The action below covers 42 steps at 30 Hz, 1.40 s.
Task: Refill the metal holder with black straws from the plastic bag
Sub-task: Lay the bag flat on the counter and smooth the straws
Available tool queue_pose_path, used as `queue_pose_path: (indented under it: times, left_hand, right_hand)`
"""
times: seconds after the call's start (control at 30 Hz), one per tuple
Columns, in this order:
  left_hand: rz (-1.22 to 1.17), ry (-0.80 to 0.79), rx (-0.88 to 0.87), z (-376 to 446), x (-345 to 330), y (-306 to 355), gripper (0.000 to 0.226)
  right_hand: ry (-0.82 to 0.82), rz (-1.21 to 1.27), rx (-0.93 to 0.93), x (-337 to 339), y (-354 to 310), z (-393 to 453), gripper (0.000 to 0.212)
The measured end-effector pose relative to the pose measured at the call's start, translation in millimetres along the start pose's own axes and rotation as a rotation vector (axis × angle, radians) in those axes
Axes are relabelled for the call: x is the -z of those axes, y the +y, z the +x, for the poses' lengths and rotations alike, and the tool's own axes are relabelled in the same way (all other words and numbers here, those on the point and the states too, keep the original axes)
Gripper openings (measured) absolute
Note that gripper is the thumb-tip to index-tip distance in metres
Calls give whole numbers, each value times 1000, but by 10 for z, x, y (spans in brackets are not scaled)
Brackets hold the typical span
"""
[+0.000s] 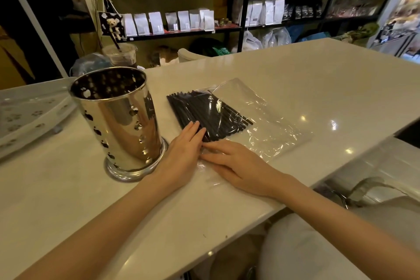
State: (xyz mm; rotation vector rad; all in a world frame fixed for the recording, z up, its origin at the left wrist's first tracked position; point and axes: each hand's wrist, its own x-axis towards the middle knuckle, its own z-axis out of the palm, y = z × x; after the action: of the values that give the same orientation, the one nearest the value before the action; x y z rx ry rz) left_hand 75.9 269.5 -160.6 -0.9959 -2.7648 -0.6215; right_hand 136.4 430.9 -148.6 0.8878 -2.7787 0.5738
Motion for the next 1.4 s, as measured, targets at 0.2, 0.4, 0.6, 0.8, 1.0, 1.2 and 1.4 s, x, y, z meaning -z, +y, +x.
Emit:
queue_pose_path:
  times: [0.2, 0.4, 0.6, 0.8, 1.0, 1.2, 1.4]
  left_hand:
    - [-36, -27, 13, -5, 28, 24, 51]
    - [-63, -35, 23, -8, 51, 40, 51]
    - [-36, -60, 22, -18, 64, 46, 54]
    - [-13, -95, 41, 0, 83, 77, 57]
    - [-11, -88, 36, -21, 100, 98, 59]
    - [74, -25, 62, -48, 61, 87, 50]
    - [124, -151, -240, -9, 51, 205, 69]
  right_hand:
    - [18, 33, -86, 19, -94, 47, 34]
    - [76, 49, -145, -30, -140, 184, 16]
    - [125, 166, -212, -76, -177, 173, 8]
    - [197, 246, -281, -18, -292, 100, 13]
    - [218, 176, -260, -19, -327, 39, 14]
    - [247, 70, -217, 101, -305, -103, 30]
    - [305, -56, -116, 208, -329, -259, 23]
